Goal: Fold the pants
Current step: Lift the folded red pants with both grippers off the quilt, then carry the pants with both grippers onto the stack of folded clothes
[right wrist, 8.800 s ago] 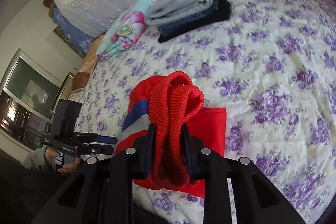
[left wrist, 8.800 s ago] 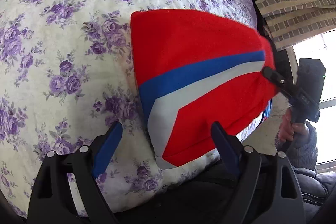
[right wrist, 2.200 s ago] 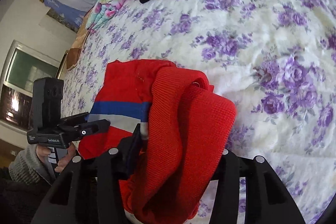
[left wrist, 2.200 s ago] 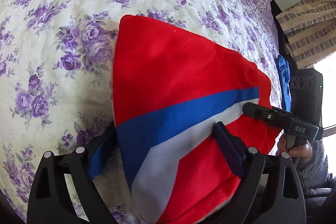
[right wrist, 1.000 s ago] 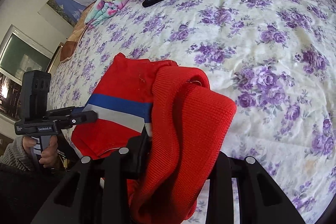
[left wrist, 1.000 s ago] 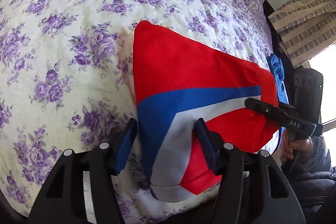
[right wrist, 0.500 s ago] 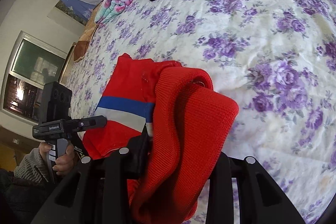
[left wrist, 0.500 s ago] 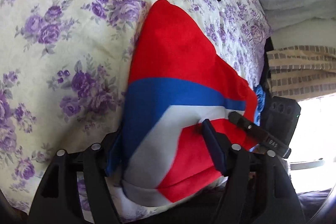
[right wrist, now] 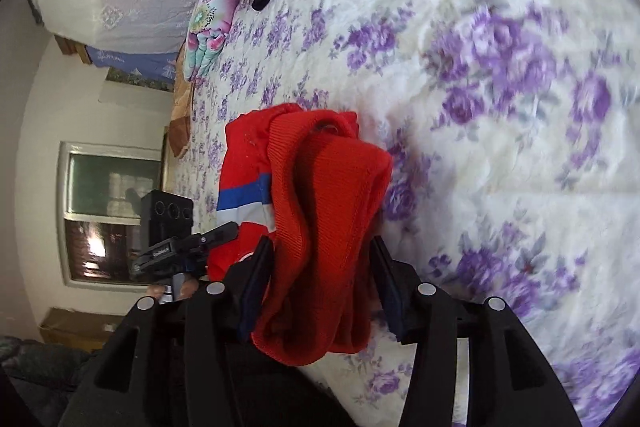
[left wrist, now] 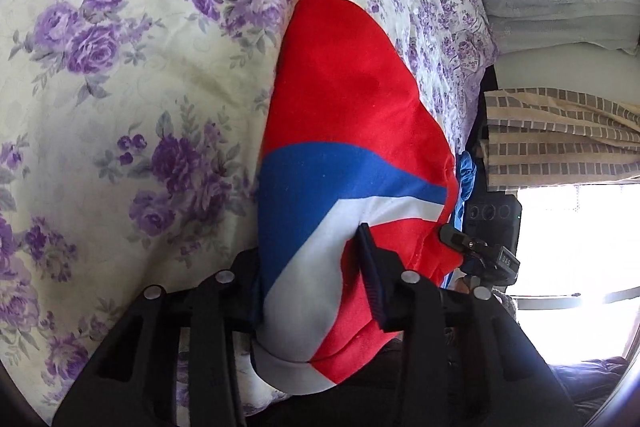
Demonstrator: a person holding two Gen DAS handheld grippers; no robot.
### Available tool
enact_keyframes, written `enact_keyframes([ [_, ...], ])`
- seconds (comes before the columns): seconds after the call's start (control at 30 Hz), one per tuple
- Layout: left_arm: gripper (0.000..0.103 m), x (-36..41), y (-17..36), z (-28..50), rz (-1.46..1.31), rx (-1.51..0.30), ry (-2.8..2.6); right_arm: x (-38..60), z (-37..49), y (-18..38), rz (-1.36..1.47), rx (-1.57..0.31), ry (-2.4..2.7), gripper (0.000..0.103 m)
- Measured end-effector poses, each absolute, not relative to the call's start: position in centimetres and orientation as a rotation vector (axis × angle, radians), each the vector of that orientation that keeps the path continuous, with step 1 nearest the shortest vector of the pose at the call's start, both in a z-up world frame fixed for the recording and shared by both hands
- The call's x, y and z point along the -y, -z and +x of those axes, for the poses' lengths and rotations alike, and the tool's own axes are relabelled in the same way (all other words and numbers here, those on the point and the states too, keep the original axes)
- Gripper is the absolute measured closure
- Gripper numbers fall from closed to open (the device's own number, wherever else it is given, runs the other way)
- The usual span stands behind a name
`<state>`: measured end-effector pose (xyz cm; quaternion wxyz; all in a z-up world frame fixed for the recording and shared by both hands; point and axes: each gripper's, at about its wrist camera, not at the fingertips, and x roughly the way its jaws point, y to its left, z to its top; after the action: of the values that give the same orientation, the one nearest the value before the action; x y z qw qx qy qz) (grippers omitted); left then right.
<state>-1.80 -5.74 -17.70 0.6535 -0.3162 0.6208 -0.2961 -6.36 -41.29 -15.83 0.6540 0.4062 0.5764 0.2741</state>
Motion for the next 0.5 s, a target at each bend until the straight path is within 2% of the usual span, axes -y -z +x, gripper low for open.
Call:
enact_keyframes([
  [0.13,0.065,5.4,17.7,-1.1,-0.7,-1.433,0.669,39.6,-5.7,16.7,0.969,-1.267,-0.595,0.053],
  [0.17,0.065,5.4,17.3,-0.9,-0.684,-1.43,0.666,39.2,-5.8,15.6,0.919,-1.246,-0.589,0.059],
  [0.2,0.07,5.5,16.6,-0.9,-0.659,-1.417,0.672,38.8,-6.1,14.5,0.862,-1.227,-0.592,0.065],
  [0.27,0.075,5.9,15.1,-0.9,-0.606,-1.384,0.707,38.8,-6.5,12.3,0.8,-1.198,-0.598,0.069],
  [0.5,0.077,6.9,10.8,-0.3,-0.541,-1.285,0.799,39.6,-7.2,7.5,0.747,-1.112,-0.568,0.071],
])
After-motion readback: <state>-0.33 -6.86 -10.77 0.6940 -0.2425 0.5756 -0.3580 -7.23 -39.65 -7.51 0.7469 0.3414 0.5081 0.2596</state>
